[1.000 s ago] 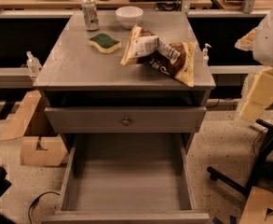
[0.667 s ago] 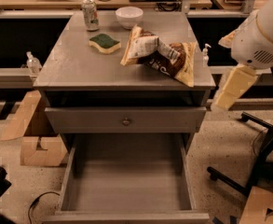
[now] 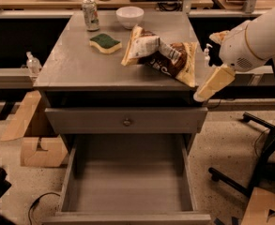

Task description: Place brown chip bag into middle drawer

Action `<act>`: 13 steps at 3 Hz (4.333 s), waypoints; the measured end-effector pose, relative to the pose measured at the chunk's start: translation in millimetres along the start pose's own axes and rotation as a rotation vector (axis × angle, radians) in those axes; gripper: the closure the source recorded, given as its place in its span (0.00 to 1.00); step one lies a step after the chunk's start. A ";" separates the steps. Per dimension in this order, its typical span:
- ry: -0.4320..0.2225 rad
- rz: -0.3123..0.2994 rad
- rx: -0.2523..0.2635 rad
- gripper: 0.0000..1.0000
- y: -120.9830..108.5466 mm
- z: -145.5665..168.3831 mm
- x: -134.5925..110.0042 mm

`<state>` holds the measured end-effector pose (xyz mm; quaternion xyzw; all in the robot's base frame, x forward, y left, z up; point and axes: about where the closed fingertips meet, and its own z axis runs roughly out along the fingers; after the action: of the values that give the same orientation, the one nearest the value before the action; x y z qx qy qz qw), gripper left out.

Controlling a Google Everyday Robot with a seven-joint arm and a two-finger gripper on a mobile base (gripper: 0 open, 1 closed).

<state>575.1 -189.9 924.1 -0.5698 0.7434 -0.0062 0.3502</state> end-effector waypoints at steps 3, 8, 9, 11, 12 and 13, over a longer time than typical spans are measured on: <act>-0.055 0.020 0.047 0.00 -18.8 27.2 -19.9; 0.081 0.253 0.016 0.50 -62.7 146.8 -45.5; 0.080 0.254 0.011 0.73 -61.2 149.1 -45.9; 0.081 0.253 0.007 1.00 -59.9 150.8 -46.8; 0.081 0.253 0.007 1.00 -59.9 150.7 -46.8; 0.081 0.252 0.007 1.00 -59.5 149.6 -47.1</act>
Offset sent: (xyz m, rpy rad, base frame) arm 0.0122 0.0030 -0.0043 0.0583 -0.0529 -0.0001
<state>709.1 -112.4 859.6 -0.4698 0.8227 0.0121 0.3198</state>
